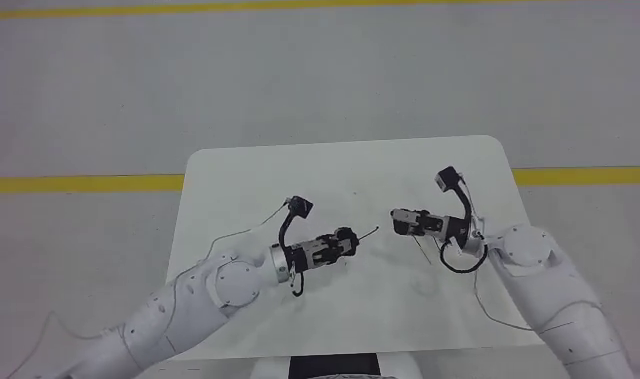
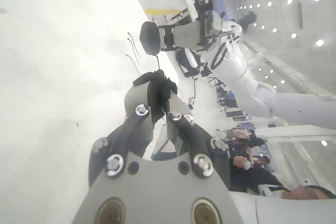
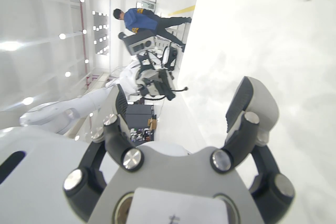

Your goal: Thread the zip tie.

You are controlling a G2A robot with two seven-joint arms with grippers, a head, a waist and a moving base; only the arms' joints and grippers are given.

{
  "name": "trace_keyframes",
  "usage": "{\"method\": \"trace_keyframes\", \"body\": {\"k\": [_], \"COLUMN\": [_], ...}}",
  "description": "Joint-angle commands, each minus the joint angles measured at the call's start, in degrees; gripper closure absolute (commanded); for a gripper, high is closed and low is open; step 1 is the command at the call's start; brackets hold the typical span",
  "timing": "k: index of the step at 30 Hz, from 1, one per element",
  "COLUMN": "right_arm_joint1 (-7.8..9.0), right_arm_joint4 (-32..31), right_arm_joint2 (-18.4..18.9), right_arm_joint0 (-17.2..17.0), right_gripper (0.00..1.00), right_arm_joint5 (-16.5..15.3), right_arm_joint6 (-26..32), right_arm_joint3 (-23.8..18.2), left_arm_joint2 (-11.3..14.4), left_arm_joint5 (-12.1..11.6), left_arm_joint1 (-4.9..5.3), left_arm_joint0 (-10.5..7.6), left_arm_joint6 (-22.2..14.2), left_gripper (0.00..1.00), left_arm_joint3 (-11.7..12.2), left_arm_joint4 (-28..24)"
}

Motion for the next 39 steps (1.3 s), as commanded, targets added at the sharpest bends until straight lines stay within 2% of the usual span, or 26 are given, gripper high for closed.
{"method": "trace_keyframes", "body": {"k": [1, 6, 13, 14, 22, 24, 26, 28, 32, 37, 39], "right_arm_joint1": [-0.28, -1.26, -3.26, -3.33, -3.35, -3.55, -3.66, -3.8, -3.01, -1.72, -1.25], "right_arm_joint4": [4.7, 7.36, 10.75, 10.56, 10.66, 12.75, 15.27, 20.55, 23.48, 25.15, 25.68], "right_arm_joint2": [0.23, 0.97, 1.15, 1.02, 0.99, 0.4, 0.02, -1.55, -4.63, -6.92, -7.47], "right_arm_joint0": [0.82, 2.22, 3.46, 3.53, 3.48, 2.74, 2.74, 2.86, 4.09, 5.28, 5.65], "right_gripper": [0.0, 0.0, 0.0, 0.0, 0.0, 0.0, 0.0, 0.0, 0.0, 0.0, 0.14], "right_arm_joint5": [0.0, 0.0, 0.0, 0.0, 0.02, 0.28, 0.23, 0.19, 0.0, 0.0, 0.0], "right_arm_joint6": [5.12, 12.14, 20.51, 20.51, 20.1, 18.97, 20.43, 20.51, 20.51, 20.51, 20.51], "right_arm_joint3": [1.07, 3.68, 6.04, 6.04, 5.92, 5.44, 6.2, 6.28, 6.42, 6.72, 6.91], "left_arm_joint2": [-0.67, -2.97, -7.51, -8.0, -8.0, -7.92, -8.32, -8.87, -10.33, -12.66, -13.75], "left_arm_joint5": [0.0, 0.0, 0.0, 0.0, 0.08, 0.0, 0.0, 0.0, 0.0, 0.0, 0.0], "left_arm_joint1": [-0.13, -0.59, -2.09, -2.31, -2.33, -2.55, -2.69, -2.86, -3.22, -3.78, -4.06], "left_arm_joint0": [0.32, 1.62, 4.11, 4.54, 4.59, 5.21, 5.43, 5.96, 7.49, 8.91, 9.44], "left_arm_joint6": [-1.3, -5.69, -13.82, -15.01, -14.81, -14.41, -15.39, -17.12, -21.16, -26.17, -27.81], "left_gripper": [1.0, 1.0, 1.0, 1.0, 1.0, 1.0, 1.0, 1.0, 1.0, 1.0, 1.0], "left_arm_joint3": [-0.44, -1.74, -1.34, -0.51, -0.51, -0.49, 0.12, 0.27, -0.17, -0.24, 0.0], "left_arm_joint4": [-4.15, -11.66, -19.38, -19.93, -19.95, -22.28, -24.29, -26.79, -31.88, -35.58, -35.88]}}
